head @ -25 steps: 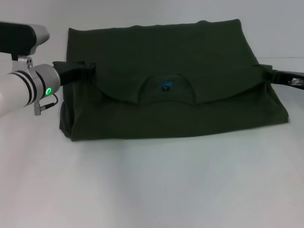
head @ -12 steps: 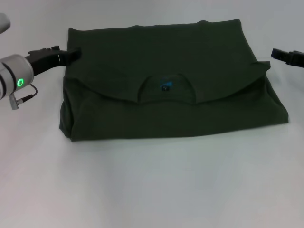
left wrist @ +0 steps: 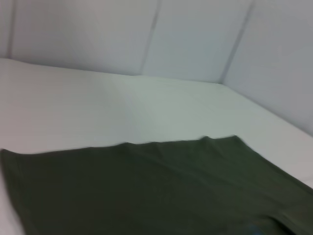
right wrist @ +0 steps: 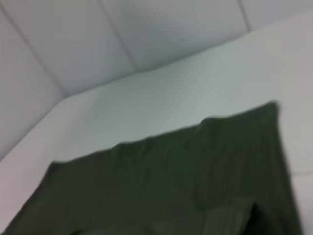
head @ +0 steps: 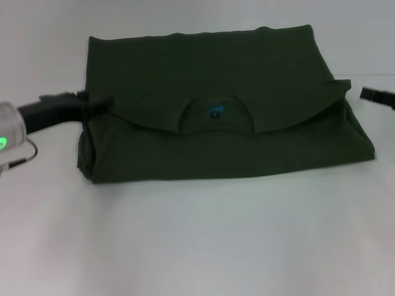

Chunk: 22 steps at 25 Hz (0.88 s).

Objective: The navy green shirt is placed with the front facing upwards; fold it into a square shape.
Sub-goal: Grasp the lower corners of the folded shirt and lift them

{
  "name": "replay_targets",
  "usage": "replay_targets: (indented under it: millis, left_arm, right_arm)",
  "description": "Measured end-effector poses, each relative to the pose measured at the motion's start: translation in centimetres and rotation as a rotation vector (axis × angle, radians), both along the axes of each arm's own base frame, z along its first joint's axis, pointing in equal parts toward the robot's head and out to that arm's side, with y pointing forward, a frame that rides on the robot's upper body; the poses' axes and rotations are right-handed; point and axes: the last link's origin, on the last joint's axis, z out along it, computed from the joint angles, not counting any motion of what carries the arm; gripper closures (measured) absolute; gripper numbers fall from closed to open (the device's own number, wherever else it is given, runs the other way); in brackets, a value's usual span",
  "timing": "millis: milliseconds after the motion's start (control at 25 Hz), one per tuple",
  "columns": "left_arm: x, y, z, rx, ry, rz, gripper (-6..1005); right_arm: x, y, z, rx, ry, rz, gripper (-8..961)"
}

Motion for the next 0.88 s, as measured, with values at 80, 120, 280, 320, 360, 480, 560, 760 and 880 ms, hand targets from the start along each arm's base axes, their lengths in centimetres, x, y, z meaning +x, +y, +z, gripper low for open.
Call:
replay_targets:
  millis: [80,120,280,320,360,480,560,760,880]
  left_arm:
    - [-0.4,-1.3,-0.1,-0.043,-0.013,-0.016,345]
    - [-0.6,-1.9,-0.1,-0.063,-0.018,-0.02,343]
    - [-2.1,-3.5,-0.4,-0.081,-0.019,0.006,339]
    - [-2.5,-3.9,-0.4,-0.082,-0.017,0.015,338]
    - [-2.9,-4.2,-0.5,-0.081,-0.014,0.023,337]
    - [-3.9,-5.0,-0.6,-0.077,-0.001,0.036,334]
    - [-4.3,-5.4,-0.7,-0.082,0.011,0.041,331]
    - [-4.8,-5.8,-1.4,-0.141,0.079,0.037,273]
    - [-4.7,-5.8,-1.9,-0.165,0.106,0.031,190]
  right_arm:
    - [0.1,-0.9,0.1,-0.047,0.022,0.012,245]
    - [0.2,-1.3,0.1,-0.066,0.036,0.015,245]
    - [0.4,-2.5,0.1,-0.107,0.079,0.015,246]
    - [0.5,-2.6,0.1,-0.108,0.084,0.012,246]
    - [0.6,-2.7,0.1,-0.109,0.089,0.009,246]
    - [0.7,-2.8,0.1,-0.109,0.104,-0.007,246]
    - [0.7,-2.7,0.1,-0.106,0.111,-0.018,245]
    - [0.6,-2.5,0.1,-0.099,0.125,-0.028,240]
    - [0.4,-2.4,0.0,-0.1,0.132,-0.029,237]
